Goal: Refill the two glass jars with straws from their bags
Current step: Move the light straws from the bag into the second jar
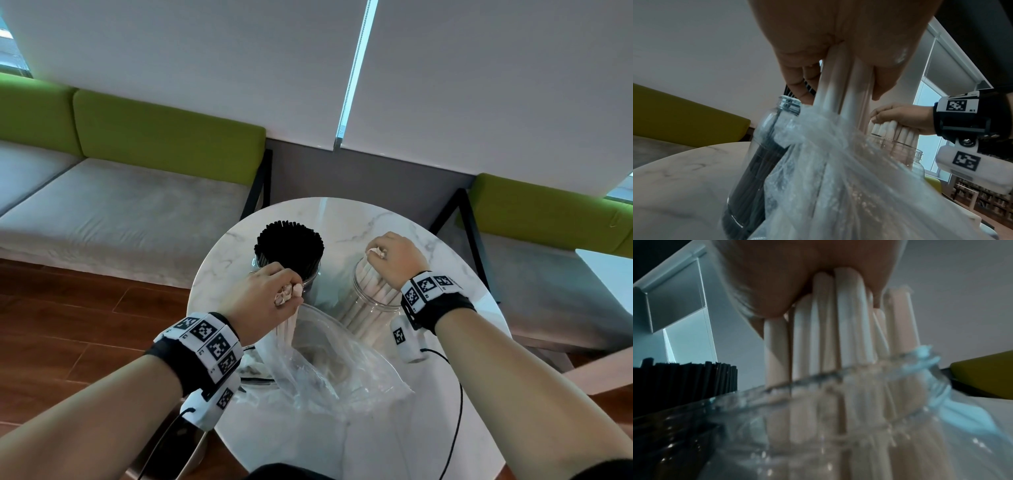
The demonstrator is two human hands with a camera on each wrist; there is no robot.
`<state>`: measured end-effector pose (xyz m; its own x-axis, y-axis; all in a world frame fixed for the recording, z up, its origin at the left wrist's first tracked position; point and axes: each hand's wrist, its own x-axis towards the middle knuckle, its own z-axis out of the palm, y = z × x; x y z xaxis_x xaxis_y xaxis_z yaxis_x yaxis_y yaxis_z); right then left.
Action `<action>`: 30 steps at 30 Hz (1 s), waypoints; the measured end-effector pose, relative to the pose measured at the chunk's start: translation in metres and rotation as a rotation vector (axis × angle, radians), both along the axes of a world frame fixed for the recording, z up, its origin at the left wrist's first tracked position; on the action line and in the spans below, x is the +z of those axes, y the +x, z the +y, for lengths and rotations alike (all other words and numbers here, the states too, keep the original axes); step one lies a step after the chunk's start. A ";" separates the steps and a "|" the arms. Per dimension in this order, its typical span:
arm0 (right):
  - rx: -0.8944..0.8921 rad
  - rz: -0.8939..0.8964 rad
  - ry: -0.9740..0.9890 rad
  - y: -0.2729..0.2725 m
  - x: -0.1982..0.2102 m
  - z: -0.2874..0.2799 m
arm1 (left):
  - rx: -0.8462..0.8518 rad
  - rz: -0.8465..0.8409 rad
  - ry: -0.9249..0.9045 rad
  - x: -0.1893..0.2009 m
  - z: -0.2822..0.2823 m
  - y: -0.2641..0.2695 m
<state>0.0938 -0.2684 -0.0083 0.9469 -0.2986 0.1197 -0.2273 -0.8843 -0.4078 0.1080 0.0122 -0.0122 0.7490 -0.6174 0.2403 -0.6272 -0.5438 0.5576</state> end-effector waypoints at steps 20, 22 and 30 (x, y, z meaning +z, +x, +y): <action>0.155 -0.154 -0.293 -0.042 0.009 0.008 | 0.049 -0.060 0.027 0.013 0.004 -0.010; 0.169 -0.051 -0.390 -0.049 -0.003 0.005 | 0.059 -0.072 0.037 0.013 0.003 -0.010; 0.129 0.078 -0.340 -0.023 -0.003 -0.001 | 0.044 -0.034 0.069 0.013 0.001 -0.010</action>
